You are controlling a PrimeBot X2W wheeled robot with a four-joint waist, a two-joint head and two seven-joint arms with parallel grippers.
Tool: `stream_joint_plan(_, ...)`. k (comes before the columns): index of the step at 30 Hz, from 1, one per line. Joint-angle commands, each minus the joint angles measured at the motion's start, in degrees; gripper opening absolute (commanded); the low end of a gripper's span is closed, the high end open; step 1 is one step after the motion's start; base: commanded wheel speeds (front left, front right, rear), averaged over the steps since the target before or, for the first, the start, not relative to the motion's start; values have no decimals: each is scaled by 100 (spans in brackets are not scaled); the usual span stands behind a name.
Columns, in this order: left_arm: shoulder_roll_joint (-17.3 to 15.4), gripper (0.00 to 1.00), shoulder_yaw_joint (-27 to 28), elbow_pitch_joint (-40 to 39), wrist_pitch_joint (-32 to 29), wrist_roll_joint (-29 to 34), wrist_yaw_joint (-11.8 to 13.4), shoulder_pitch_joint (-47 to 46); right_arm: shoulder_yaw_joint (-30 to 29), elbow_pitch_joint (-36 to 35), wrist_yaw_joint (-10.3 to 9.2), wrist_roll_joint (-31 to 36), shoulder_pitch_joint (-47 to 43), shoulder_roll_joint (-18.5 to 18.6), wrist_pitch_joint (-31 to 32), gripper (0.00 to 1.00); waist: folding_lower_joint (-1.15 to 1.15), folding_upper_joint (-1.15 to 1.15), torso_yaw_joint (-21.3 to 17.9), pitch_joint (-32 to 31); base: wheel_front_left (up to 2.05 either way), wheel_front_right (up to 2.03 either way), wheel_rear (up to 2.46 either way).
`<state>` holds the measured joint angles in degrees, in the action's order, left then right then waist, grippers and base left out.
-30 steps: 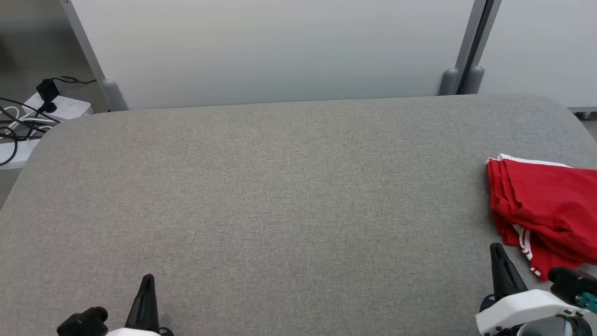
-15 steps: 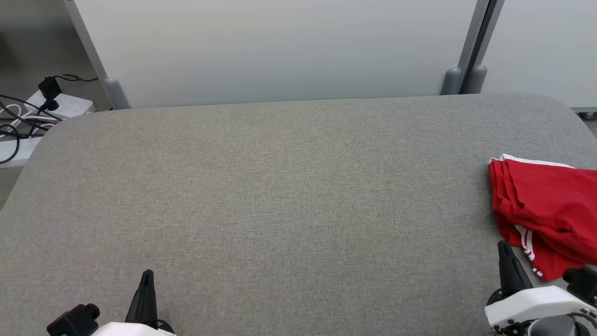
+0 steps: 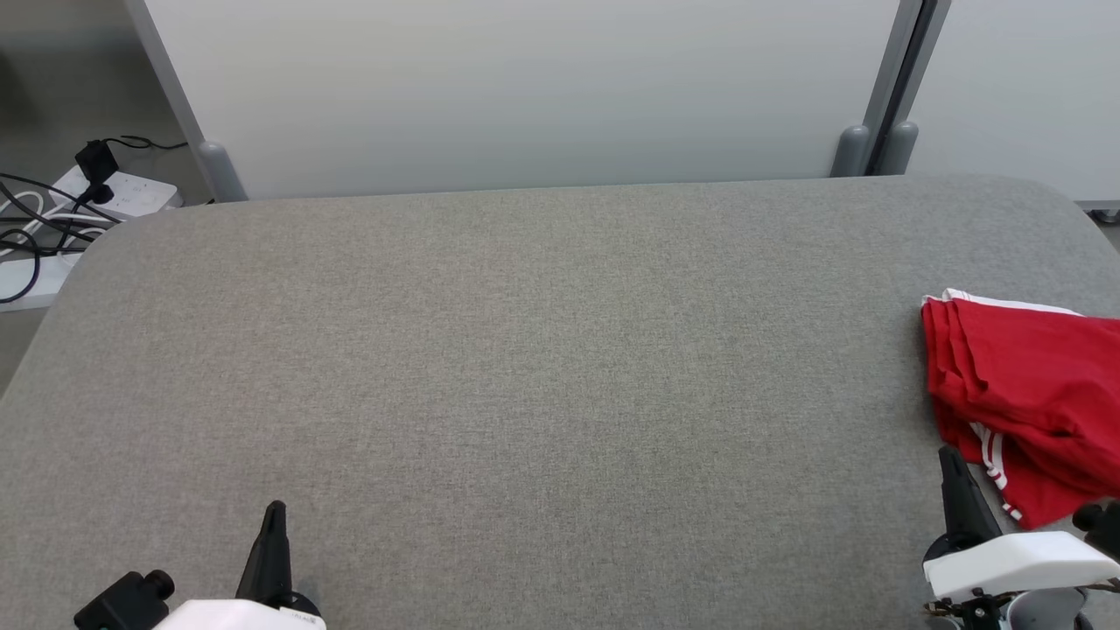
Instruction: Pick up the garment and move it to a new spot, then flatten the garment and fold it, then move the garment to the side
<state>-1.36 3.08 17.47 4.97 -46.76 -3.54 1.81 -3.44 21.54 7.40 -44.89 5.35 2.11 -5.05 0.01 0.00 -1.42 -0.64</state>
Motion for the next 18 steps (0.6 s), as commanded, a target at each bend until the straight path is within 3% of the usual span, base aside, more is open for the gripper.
stream_joint_plan(1, -101, 0, 129, -160, -36, -183, -60, -360, 12, -180, 5, -193, 155, 68, 47, 0, -1, 0, 3, 2, 0, 0, 0)
stream_joint_plan(18, -113, 0, 179, -203, -299, -1218, -140, -464, -65, -316, 6, -1270, 138, 70, 311, 0, -1, 0, 36, 21, 0, 0, 0)
